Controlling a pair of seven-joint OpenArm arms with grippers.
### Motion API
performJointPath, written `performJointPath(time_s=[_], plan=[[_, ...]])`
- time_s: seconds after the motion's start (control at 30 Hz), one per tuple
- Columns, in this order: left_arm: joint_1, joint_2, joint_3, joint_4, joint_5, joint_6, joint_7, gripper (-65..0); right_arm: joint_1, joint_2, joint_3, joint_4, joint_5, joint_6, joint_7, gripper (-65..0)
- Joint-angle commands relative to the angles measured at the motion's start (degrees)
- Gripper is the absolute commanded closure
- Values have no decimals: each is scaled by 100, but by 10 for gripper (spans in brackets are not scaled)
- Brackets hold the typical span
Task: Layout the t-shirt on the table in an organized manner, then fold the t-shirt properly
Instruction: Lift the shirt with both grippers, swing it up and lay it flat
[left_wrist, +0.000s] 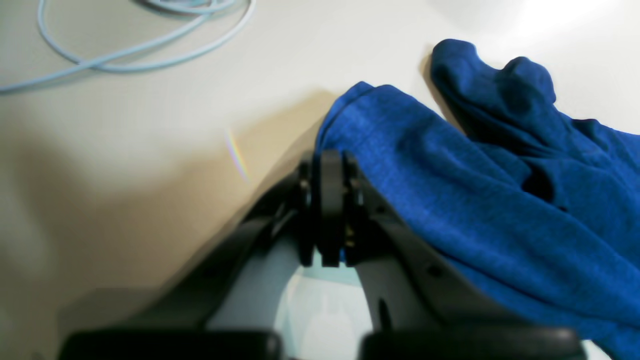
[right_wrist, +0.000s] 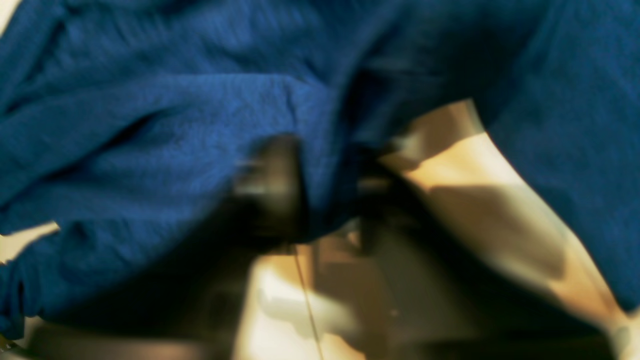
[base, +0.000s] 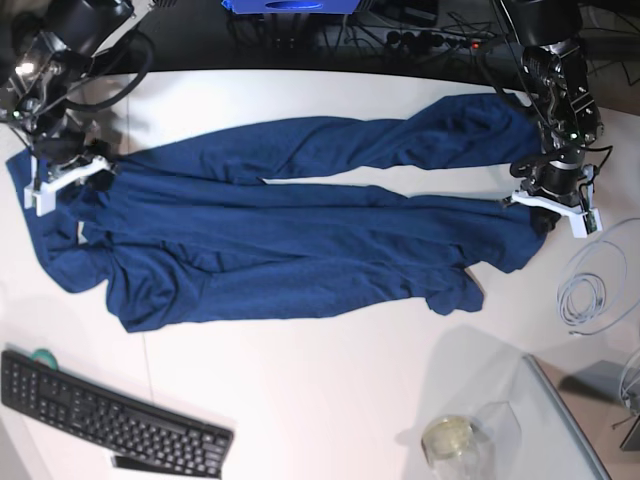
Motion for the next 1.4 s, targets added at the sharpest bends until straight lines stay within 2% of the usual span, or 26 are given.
performJointPath(time_s=[0.0,0.1,0.2,0.33,0.47,0.53,0.67,0.77,0.87,0.97,1.07,1.2,1.37], plan=[[22,-132,-13,137,-27,0,-143,0,-9,60,-6,336,70,37,-56,0],[189,-202,-13,357,-27,8,-108,0,-158,-37,-6,1110,79,37,-733,-6],[497,-352,-92,946,-62,8,402,0,-220,-81,-6,1743,70,37,-1383,-5],[831,-325,-532,1667,-54,8,912,0,-220,-89,-6,1989,61,37,-2122,-5],[1244,-299,-584,2062,-62,8,991,0,-369,-125,-14,2007,52,37,-2201,-5],[1411,-167,-611,2282,-62,8,991,0,-422,-125,-14,2042,70,37,-2219,-5],[1411,-132,-620,2458,-62,8,991,0,-387,-116,-23,2165,70,37,-2219,-5],[849,-141,-558,2379,-18,8,1114,0,-141,-19,-260,2262,43,2,-2219,-5],[92,-264,-224,2247,-10,8,1703,0,220,297,-682,2104,43,-33,-2210,-6],[-708,-378,383,1930,-10,17,1967,0,791,605,-1043,1673,43,-438,-2175,-6],[-1639,-457,989,1289,-10,96,1975,0,1600,1018,-1403,890,43,-675,-2069,-6],[-2897,-457,1824,146,-10,606,1923,0,2593,1678,-2001,-314,43,-780,-1542,-6],[-4532,-404,2343,-1129,-18,668,1378,0,3771,2214,-2810,-1017,52,-780,-1216,-6]])
